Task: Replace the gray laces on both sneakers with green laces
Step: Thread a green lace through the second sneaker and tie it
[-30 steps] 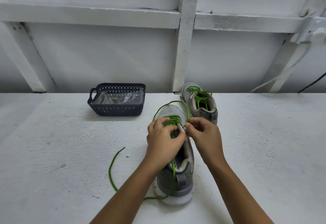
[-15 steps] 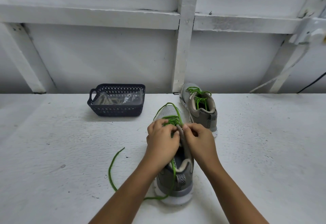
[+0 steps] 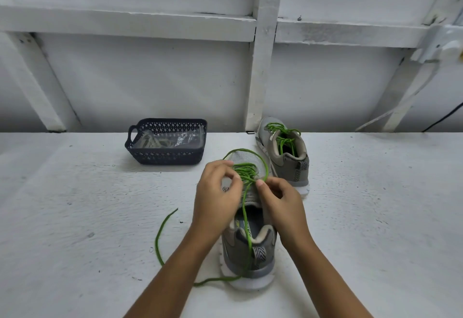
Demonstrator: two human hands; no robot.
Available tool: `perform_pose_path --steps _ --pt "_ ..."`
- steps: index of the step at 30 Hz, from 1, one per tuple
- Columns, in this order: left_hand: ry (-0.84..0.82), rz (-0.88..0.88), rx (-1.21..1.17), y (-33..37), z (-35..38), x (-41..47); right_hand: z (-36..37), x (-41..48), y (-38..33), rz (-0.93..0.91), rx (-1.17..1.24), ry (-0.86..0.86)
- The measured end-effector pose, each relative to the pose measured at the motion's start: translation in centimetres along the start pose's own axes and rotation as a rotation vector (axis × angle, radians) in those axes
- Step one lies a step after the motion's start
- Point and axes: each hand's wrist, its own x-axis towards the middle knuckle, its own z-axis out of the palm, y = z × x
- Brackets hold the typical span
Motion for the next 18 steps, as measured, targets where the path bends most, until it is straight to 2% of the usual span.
perform_pose_path --steps 2,5,7,8,10,12,13,15,18 --pt "-0.018 -0.151 -0.353 0.5 -0.8 0.2 0.0 0.0 0.0 0.021 0.019 0.005" --pt "0.073 -0.398 -0.984 0.8 -2.4 1.3 0.0 0.0 0.0 0.04 0.044 0.012" --pt "0.188 -0.48 -1.133 0.3 -3.8 2.2 0.0 -0.1 -0.1 0.037 0.052 0.019" --pt "0.233 -0.514 -1.105 0.0 -4.5 2.7 -0.1 -0.1 -0.1 0.036 0.06 0.021" --pt "0.273 -0.564 -0.869 -0.7 -5.4 3.4 -0.1 -0.2 0.0 0.033 0.074 0.014" --pt "0.189 -0.537 -0.496 -0.9 -5.7 3.8 0.1 -0.4 0.1 0.02 0.074 0.009" --pt "0.127 -0.469 -0.28 -0.9 -5.6 3.8 0.2 -0.4 0.1 0.014 0.071 0.012" --pt "0.037 -0.222 0.123 -0.7 -4.9 3.3 0.3 -0.5 0.2 0.007 0.069 0.021" --pt "-0.072 0.161 0.506 0.3 -3.5 2.4 0.3 -0.5 0.1 0.0 0.064 0.027"
